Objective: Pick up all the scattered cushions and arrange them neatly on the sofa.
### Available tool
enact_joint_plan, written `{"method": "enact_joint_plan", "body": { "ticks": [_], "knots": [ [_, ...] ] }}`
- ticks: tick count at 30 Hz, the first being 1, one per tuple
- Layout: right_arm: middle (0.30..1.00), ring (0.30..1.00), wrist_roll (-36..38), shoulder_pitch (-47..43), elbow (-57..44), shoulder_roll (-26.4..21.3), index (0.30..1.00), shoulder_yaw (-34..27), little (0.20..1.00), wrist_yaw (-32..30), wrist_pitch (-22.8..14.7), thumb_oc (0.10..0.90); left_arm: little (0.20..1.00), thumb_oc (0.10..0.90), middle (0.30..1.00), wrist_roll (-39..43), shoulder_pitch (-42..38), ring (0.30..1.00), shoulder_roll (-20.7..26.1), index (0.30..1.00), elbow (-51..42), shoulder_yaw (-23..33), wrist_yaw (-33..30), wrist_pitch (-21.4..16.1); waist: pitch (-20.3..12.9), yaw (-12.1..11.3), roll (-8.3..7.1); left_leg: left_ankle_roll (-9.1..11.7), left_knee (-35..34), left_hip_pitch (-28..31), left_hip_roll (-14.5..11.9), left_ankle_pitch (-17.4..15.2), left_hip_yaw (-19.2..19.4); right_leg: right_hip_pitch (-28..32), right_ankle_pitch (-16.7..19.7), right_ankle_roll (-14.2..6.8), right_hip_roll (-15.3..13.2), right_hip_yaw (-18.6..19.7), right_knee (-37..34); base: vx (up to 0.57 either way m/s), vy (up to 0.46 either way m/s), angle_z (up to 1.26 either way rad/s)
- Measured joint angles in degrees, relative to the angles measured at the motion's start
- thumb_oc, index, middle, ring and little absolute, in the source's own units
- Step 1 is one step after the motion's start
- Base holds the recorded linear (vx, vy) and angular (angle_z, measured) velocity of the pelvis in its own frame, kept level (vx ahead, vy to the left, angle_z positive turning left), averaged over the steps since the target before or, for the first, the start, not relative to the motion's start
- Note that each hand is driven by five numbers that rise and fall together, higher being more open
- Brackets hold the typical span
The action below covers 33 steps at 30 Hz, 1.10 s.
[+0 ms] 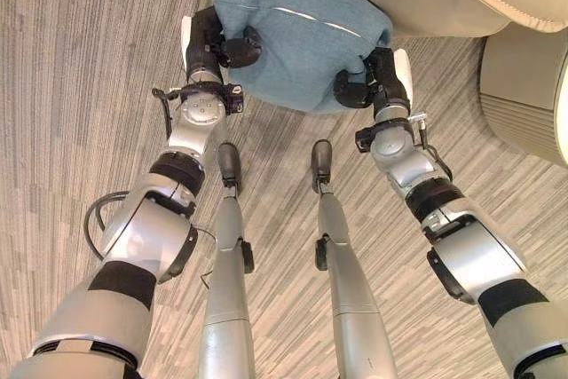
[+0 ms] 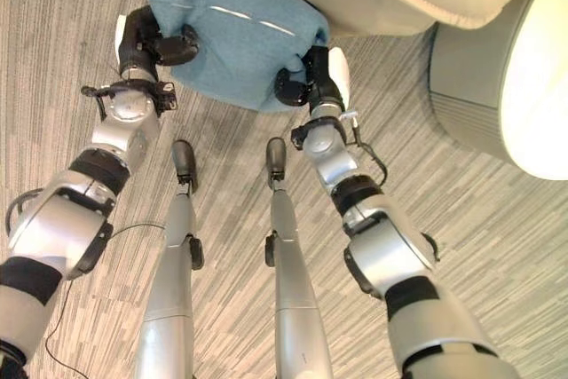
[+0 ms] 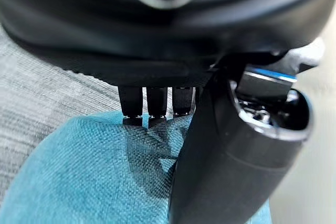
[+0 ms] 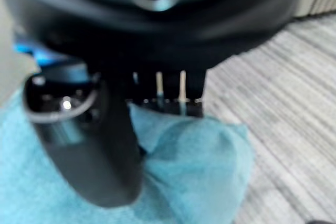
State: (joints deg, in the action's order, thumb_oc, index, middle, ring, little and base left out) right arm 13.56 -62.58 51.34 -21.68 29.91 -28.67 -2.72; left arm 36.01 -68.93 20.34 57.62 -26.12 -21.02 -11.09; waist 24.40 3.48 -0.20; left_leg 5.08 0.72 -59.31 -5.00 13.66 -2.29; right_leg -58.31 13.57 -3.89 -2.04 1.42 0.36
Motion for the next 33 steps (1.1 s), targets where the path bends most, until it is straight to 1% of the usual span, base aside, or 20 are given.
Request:
{"method": "enact_joint_plan", "body": {
  "ticks": [1,4,5,6,7,8,11,13,14,16,17,18,21,22,24,25,28,30,31,33],
  "knots": [
    [0.300,0.300,-0.67,3.13,-3.63,-0.34,0.300,-1.30,0.300,-0.46,-0.17,0.400,0.300,0.400,0.300,-0.02,3.53,0.300,0.06,0.300,-3.94,0.85,-0.82,-0.23,0.15,-0.03,-0.02,0.00,-0.28,1.64,-0.02,0.00,0.01,1.51,-0.01,-0.01,0.01,0.00,-0.05,0.00,0.000,0.00],
    [0.300,0.300,-1.95,9.18,-7.44,-0.18,0.300,-2.53,0.300,-0.55,-0.18,0.400,0.300,0.400,0.300,0.12,11.88,0.300,-1.22,0.300,-9.94,3.53,-1.37,-0.61,0.21,0.11,-0.05,0.01,-1.63,7.10,-0.09,0.01,0.01,6.36,-0.10,-0.10,0.01,-0.16,-0.20,0.00,0.012,-0.01],
    [0.300,0.300,-2.82,13.90,-12.23,-0.55,0.300,-3.51,0.300,-0.36,-0.38,0.400,0.300,0.400,0.300,0.80,17.51,0.300,-1.32,0.300,-15.46,4.95,-1.42,-0.99,0.77,0.25,-0.13,0.01,-2.63,10.83,-0.18,0.01,0.01,9.66,-0.24,-0.28,0.02,-0.31,-0.40,0.00,0.000,0.00],
    [0.300,0.300,-3.58,16.00,-12.95,-0.32,0.300,-3.64,0.300,-0.41,-0.96,0.400,0.300,0.400,0.300,1.02,19.97,0.300,-1.40,0.300,-16.30,4.89,-1.38,-1.79,0.67,0.36,-0.19,0.01,-3.05,12.76,-0.19,0.01,0.00,11.50,-0.25,-0.29,0.02,-0.42,-0.62,-0.01,0.035,0.01],
    [0.300,0.300,-4.33,19.79,-15.96,-0.36,0.300,-4.45,0.300,-0.11,-1.19,0.400,0.300,0.400,0.300,1.16,23.56,0.300,-1.61,0.300,-18.64,5.15,-1.35,-2.15,0.49,0.40,-0.24,0.01,-3.52,15.53,-0.16,-0.04,-0.01,14.07,-0.62,-0.73,-0.07,-0.76,-0.62,-0.04,0.044,0.07],
    [0.300,0.300,-4.93,22.78,-17.58,-0.23,0.300,-4.61,0.300,-0.13,-1.81,0.400,0.300,0.400,0.300,1.16,26.91,0.300,-1.81,0.300,-20.82,5.47,-1.26,-2.49,-0.60,0.56,-0.45,0.19,-3.93,17.04,0.15,-0.41,-0.10,15.62,-2.30,-1.44,-0.41,-0.83,-0.60,-0.05,0.056,0.09],
    [0.300,0.300,-6.39,27.39,-20.65,0.32,0.300,-6.08,0.300,1.03,-1.97,0.400,0.300,0.400,0.300,1.20,32.52,0.300,-2.08,0.300,-25.77,6.45,-1.14,-2.69,-0.93,0.44,-0.95,0.02,-3.93,19.77,0.26,-0.27,-0.34,18.62,-2.32,-1.25,-0.44,-1.23,-0.59,-0.01,0.054,0.09],
    [0.300,0.300,-7.49,30.02,-21.10,0.37,0.300,-6.10,0.300,2.36,-1.96,0.400,0.300,0.400,0.300,1.05,36.65,0.300,-1.69,0.300,-28.11,6.68,-0.97,-2.55,0.10,0.18,-1.94,-0.11,-4.03,24.09,0.47,-0.46,-0.47,23.09,-2.52,-1.33,-0.58,-1.35,-0.86,0.03,0.072,0.10],
    [0.300,0.300,-8.21,32.28,-21.62,0.71,0.300,-5.87,0.300,3.18,-1.97,0.400,0.300,0.400,0.300,1.03,39.52,0.300,-1.93,0.300,-28.89,6.62,-0.71,-2.55,0.07,0.34,-2.00,-0.23,-4.07,26.83,0.57,-1.23,-0.81,26.63,-2.91,-1.47,-0.80,-1.75,-1.90,0.04,0.054,0.13],
    [0.300,0.300,-8.99,35.66,-23.49,0.80,0.300,-6.13,0.300,3.69,-2.01,0.400,0.300,0.400,0.300,1.01,43.29,0.300,-1.95,0.300,-30.81,6.64,-0.49,-2.56,-0.03,0.20,-2.43,-0.38,-4.02,30.51,0.97,-2.26,-1.00,31.08,-3.22,-1.44,-1.31,-2.23,-3.21,0.11,0.119,0.13],
    [0.300,0.300,-9.11,36.16,-23.67,0.88,0.300,-6.13,0.300,3.74,-2.08,0.400,0.300,0.400,0.300,1.01,44.00,0.300,-1.93,0.300,-31.29,6.70,-0.49,-2.56,-0.09,0.16,-2.50,-0.43,-4.01,31.24,1.08,-2.37,-1.06,31.96,-3.27,-1.45,-1.42,-2.29,-3.40,0.17,0.214,0.11],
    [0.300,0.300,-9.21,37.86,-24.15,1.62,0.300,-6.69,0.300,4.82,-2.07,0.400,0.300,0.400,0.300,0.96,46.61,0.300,-1.87,0.300,-32.92,7.20,-0.07,-2.53,-0.04,0.04,-2.86,-0.87,-3.85,34.24,1.42,-3.02,-1.12,35.31,-3.85,-1.44,-1.75,-2.51,-3.74,0.07,0.125,0.11],
    [0.300,0.300,-9.22,40.76,-25.41,1.55,0.300,-6.80,0.300,6.27,-2.07,0.400,0.300,0.400,0.300,-0.16,49.26,0.300,-0.66,0.300,-35.05,6.90,0.28,-2.27,0.01,-0.91,-3.29,-1.68,-3.70,39.89,2.15,-3.90,-0.86,41.51,-3.68,-1.18,-2.47,-2.59,-4.85,0.18,0.248,0.03],
    [0.300,0.300,-9.19,41.65,-26.06,1.50,0.300,-7.30,0.300,7.22,-2.06,0.400,0.300,0.400,0.300,-0.66,49.60,0.300,0.03,0.300,-36.02,7.09,0.38,-2.18,0.04,-1.32,-3.39,-1.80,-3.68,42.08,2.49,-4.93,-0.60,43.87,-3.79,-1.17,-2.79,-2.51,-5.31,0.12,0.268,-0.02],
    [0.300,0.300,-9.22,42.73,-27.85,1.37,0.300,-7.51,0.300,7.94,-2.10,0.400,0.300,0.400,0.300,-1.65,50.65,0.300,0.55,0.300,-38.49,8.02,0.50,-2.21,-0.42,-1.39,-3.57,-2.26,-3.82,44.12,2.89,-5.10,-0.30,45.83,-3.82,-1.22,-3.28,-2.53,-5.49,0.12,0.261,-0.02],
    [0.300,0.300,-9.23,42.87,-29.61,1.25,0.300,-8.00,0.300,8.80,-1.81,0.400,0.300,0.400,0.300,-1.87,50.61,0.300,1.46,0.300,-40.42,9.16,0.56,-2.13,-0.47,-1.45,-3.72,-2.64,-3.62,45.29,3.39,-5.83,-0.06,47.04,-3.81,-1.25,-3.71,-2.54,-5.47,0.08,0.158,-0.04],
    [0.300,0.300,-9.50,43.46,-33.02,1.06,0.300,-9.43,0.300,9.54,-1.78,0.400,0.300,0.400,0.300,-2.33,50.46,0.300,2.73,0.300,-44.22,9.60,0.58,-2.16,-0.73,-1.34,-3.91,-3.64,-3.06,46.91,4.45,-6.68,0.17,48.81,-3.84,-1.35,-4.55,-2.55,-5.15,0.09,0.273,-0.02],
    [0.300,0.300,-9.55,43.51,-34.46,0.74,0.300,-9.97,0.300,9.80,-1.75,0.400,0.300,0.400,0.300,-2.78,50.16,0.300,3.45,0.300,-45.51,9.99,0.86,-2.16,-0.83,-1.28,-3.79,-4.18,-2.16,47.72,5.04,-7.19,0.28,48.76,-3.88,-1.54,-4.47,-2.57,-3.00,0.05,0.210,-0.06],
    [0.300,0.300,-9.66,43.16,-34.47,0.88,0.300,-9.91,0.300,9.83,-1.71,0.400,0.300,0.400,0.300,-2.88,50.06,0.300,3.79,0.300,-45.50,10.50,1.03,-2.15,-0.84,-1.21,-3.76,-4.52,-0.51,48.01,4.16,-8.23,0.48,48.34,-4.03,-1.72,-4.39,-2.49,-0.45,0.11,0.238,-0.14],
    [0.300,0.300,-9.86,43.57,-34.77,0.78,0.300,-9.80,0.300,9.85,-1.71,0.400,0.300,0.400,0.300,-2.92,50.41,0.300,3.22,0.300,-45.41,10.60,1.42,-2.08,-1.06,-0.85,-3.41,-5.58,0.21,50.06,4.09,-9.78,-0.01,48.31,-4.46,-2.21,-4.00,-2.57,4.24,0.17,0.237,-0.05]
  ]
}}
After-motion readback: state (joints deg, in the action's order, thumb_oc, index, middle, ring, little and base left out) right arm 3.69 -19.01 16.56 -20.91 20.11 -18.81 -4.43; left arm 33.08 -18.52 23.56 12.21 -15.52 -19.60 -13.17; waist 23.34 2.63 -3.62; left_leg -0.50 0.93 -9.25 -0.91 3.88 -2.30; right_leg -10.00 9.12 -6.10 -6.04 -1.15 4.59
